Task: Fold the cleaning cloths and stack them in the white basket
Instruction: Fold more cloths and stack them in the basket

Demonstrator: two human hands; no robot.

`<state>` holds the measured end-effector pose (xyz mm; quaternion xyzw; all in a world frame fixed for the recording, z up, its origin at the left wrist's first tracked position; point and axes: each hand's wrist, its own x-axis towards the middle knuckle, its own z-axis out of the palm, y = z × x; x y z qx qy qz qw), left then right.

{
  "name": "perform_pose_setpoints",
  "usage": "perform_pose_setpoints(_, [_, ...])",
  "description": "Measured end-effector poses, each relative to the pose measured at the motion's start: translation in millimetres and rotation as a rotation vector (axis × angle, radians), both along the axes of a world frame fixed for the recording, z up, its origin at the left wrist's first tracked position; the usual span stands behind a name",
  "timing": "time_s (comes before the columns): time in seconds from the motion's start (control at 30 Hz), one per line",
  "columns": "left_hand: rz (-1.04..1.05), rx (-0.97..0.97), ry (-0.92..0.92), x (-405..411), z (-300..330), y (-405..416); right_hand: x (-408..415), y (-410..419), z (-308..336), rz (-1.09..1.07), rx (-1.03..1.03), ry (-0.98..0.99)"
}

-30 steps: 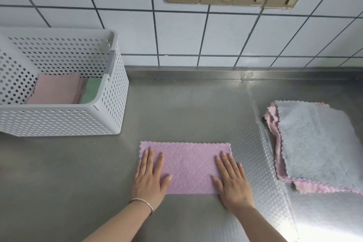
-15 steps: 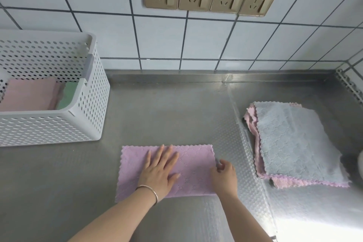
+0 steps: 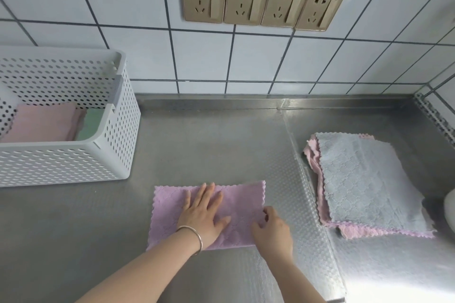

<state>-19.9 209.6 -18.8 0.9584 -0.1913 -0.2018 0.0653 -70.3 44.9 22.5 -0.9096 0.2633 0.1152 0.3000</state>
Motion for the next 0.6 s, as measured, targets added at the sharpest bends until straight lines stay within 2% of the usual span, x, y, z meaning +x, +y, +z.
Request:
perform_pose_setpoints(0.1, [0.2,-0.294,-0.076,-4,29,-5,0,20,6,0.066,-0.029,-0.217])
perform_pose_setpoints(0.2, [0.529,-0.616,0.035,-5,54,-13,1,41,5,0.194,-0.133,-0.468])
perform_pose_setpoints(0.27, [0.61,-0.636,0.127,-2,64,-11,2,56,2,0.322,-0.217,-0.604])
perform_pose_setpoints(0.37, [0.637,-0.548,0.137,5,64,4,0,73,-4,0.517,-0.303,-0.69])
perform_pose_setpoints(0.47, [0.689,-0.464,0.133,10,51,24,-4,82,-9,0.662,-0.251,-0.725])
perform_pose_setpoints(0.53, [0.754,-0.483,0.135,11,43,41,-7,86,-14,0.695,-0.199,-0.712])
perform_pose_setpoints(0.6, [0.801,-0.5,0.14,9,34,58,-9,84,-22,0.709,-0.222,-0.609])
